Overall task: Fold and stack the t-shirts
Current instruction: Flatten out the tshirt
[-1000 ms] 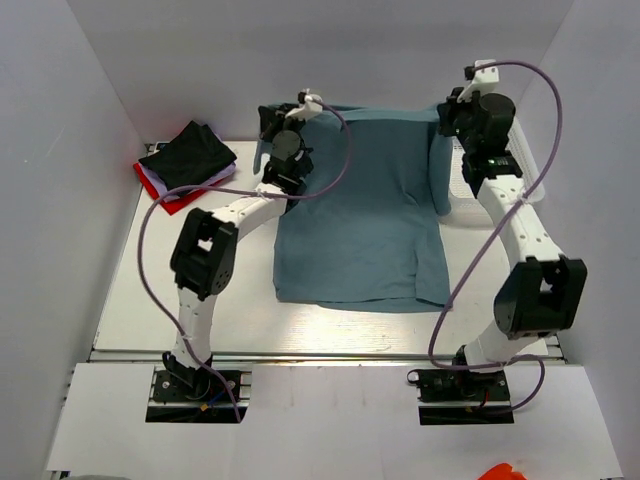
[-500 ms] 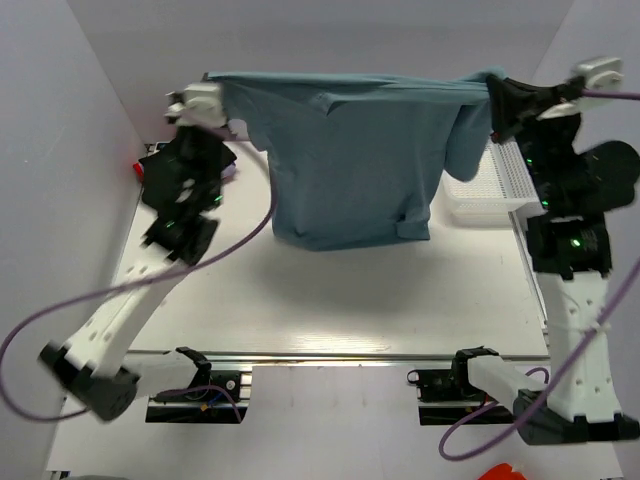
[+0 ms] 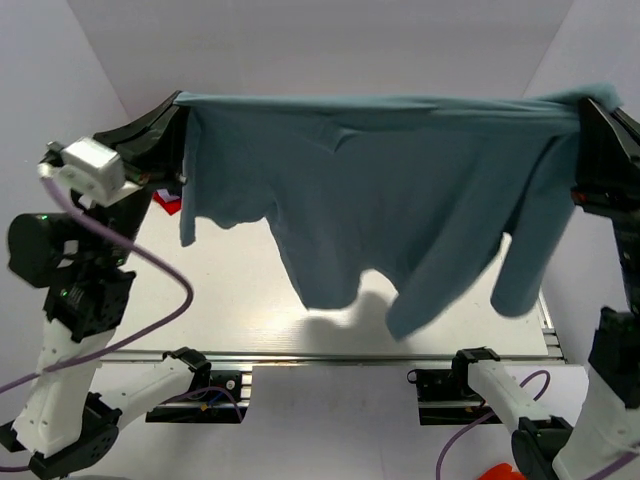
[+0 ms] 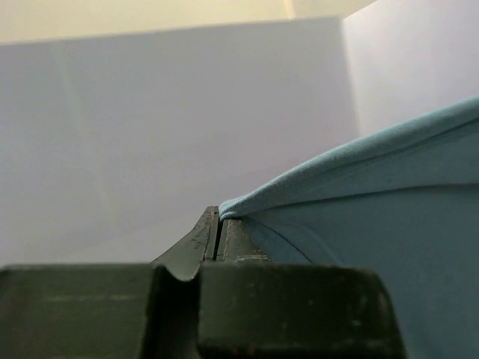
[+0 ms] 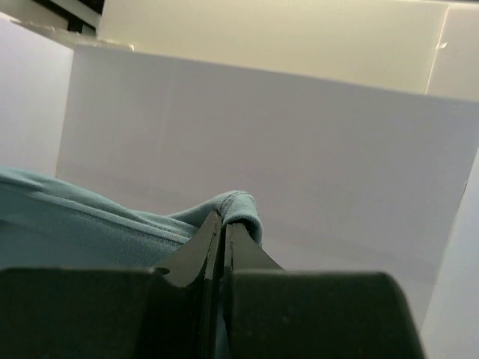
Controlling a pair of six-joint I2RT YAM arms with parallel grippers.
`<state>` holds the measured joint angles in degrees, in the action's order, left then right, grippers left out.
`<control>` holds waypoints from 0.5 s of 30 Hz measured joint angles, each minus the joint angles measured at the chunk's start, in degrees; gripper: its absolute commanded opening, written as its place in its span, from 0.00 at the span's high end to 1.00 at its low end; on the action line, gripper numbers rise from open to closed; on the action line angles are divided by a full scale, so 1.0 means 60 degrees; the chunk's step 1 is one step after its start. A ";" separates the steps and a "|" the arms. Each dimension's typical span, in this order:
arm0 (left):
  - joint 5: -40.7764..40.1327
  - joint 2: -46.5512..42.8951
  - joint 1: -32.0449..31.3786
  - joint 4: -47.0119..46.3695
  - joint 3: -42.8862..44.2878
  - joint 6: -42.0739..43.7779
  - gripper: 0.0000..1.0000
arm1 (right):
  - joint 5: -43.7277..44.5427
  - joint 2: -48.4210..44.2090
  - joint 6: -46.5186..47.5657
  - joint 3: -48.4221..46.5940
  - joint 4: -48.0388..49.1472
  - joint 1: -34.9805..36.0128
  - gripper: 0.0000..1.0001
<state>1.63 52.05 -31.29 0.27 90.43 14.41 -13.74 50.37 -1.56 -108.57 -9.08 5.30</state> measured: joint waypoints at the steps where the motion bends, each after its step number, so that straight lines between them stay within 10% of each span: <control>1: 0.0251 -0.0073 0.0000 0.0182 0.0168 -0.0062 1.00 | -0.0007 -0.0127 0.0000 -0.0033 -0.0007 -0.0022 1.00; 15: -0.0401 0.0182 0.0076 -0.0324 -0.0062 0.0106 1.00 | -0.0266 -0.0015 -0.0200 0.0787 0.0492 -0.0076 1.00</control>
<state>-0.78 53.15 -30.83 -1.67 90.06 15.05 -15.33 50.28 -2.76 -103.85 -6.13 4.84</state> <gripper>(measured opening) 0.027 0.023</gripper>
